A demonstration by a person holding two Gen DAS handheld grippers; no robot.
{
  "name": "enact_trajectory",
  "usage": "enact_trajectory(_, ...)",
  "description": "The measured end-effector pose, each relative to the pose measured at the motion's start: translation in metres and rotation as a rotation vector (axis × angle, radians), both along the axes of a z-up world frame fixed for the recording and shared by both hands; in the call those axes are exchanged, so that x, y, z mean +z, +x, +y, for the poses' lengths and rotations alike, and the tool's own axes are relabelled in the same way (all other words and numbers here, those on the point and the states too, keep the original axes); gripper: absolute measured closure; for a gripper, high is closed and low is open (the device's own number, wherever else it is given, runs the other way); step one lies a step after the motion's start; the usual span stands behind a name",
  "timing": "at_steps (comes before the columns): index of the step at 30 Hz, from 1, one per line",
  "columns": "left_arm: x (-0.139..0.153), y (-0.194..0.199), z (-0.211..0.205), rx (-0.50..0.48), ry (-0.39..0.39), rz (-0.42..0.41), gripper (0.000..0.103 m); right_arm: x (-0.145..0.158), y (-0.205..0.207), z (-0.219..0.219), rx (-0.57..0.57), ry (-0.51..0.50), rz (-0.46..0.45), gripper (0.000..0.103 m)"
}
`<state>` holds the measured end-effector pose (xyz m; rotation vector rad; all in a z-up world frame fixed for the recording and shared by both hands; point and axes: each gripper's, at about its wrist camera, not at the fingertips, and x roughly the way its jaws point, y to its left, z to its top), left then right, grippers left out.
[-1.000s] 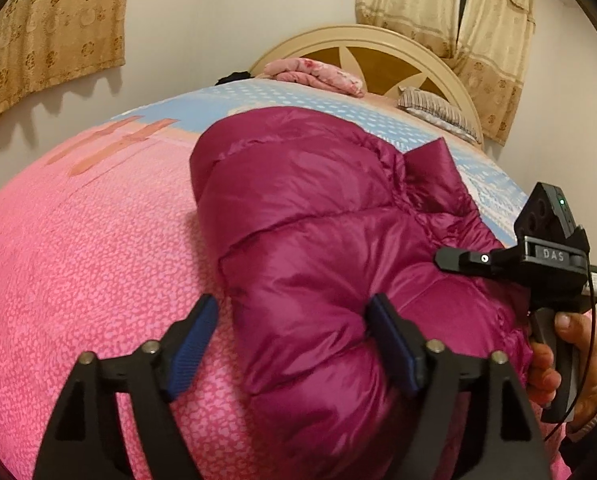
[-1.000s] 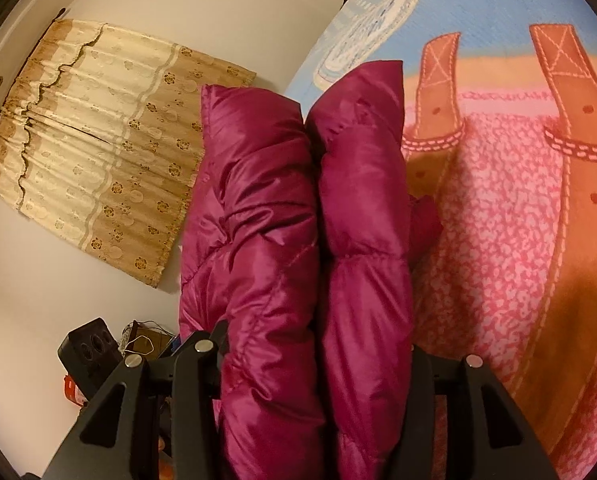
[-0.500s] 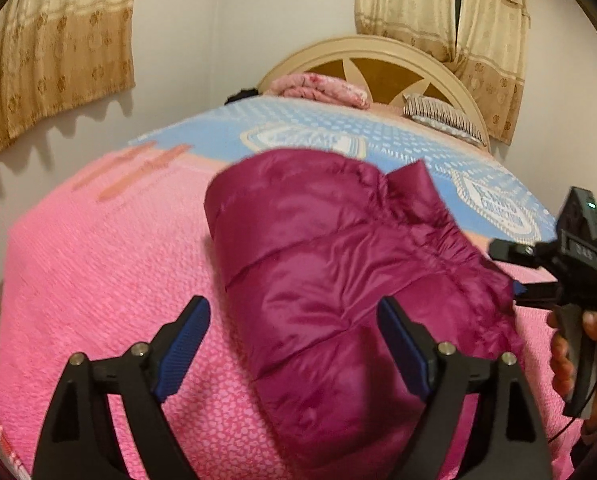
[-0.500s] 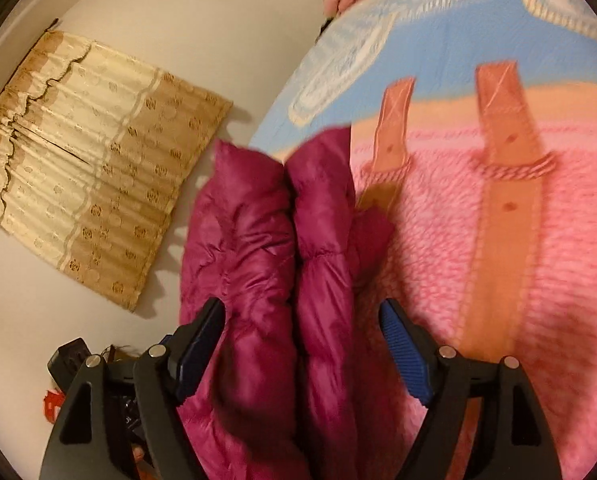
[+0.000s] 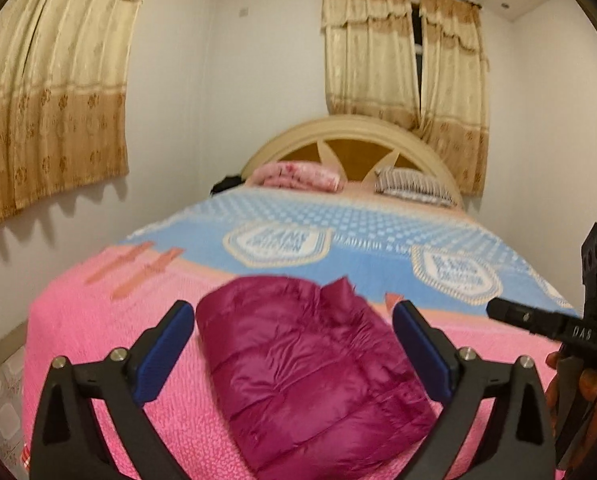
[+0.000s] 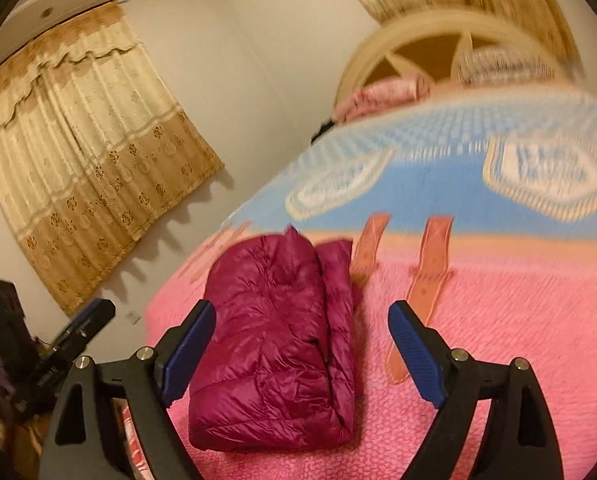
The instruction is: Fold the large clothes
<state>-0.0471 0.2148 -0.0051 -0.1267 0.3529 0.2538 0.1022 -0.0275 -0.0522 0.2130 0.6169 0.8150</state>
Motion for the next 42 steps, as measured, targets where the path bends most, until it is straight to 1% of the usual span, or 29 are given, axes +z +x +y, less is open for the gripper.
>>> enact_trajectory(4, 0.011, -0.006, -0.002, 0.006, 0.009, -0.041, 0.0, 0.019, -0.023, 0.004, 0.007, -0.032, -0.084, 0.013)
enact_trajectory(7, 0.011, -0.006, -0.004, 0.002, 0.01, -0.05, 0.0, 0.024, -0.032, 0.011, 0.02, -0.047, -0.109, 0.012)
enact_trajectory(19, 0.005, -0.002, -0.004, -0.001, 0.003, -0.034, 0.0, 0.017, -0.034, 0.011, 0.006, -0.033, -0.095, 0.011)
enact_trajectory(23, 0.003, -0.002, -0.008, -0.003, 0.008, -0.032, 0.0, 0.012, -0.033, 0.012, 0.003, -0.038, -0.077, 0.011)
enact_trajectory(32, 0.002, -0.001, -0.013, -0.013, 0.018, -0.026, 0.0, 0.016, -0.039, 0.011, -0.003, -0.039, -0.102, 0.011)
enact_trajectory(36, 0.004, -0.002, -0.014, 0.018, 0.033, -0.026, 0.0, 0.017, -0.04, 0.008, -0.008, -0.03, -0.109, 0.01)
enact_trajectory(39, 0.006, -0.001, -0.014, -0.002, 0.032, -0.015, 0.0, 0.017, -0.041, 0.007, -0.01, -0.028, -0.108, 0.01)
enact_trajectory(42, 0.007, -0.004, -0.017, 0.019, 0.047, -0.028, 0.0, 0.017, -0.042, 0.006, -0.01, -0.025, -0.112, 0.01)
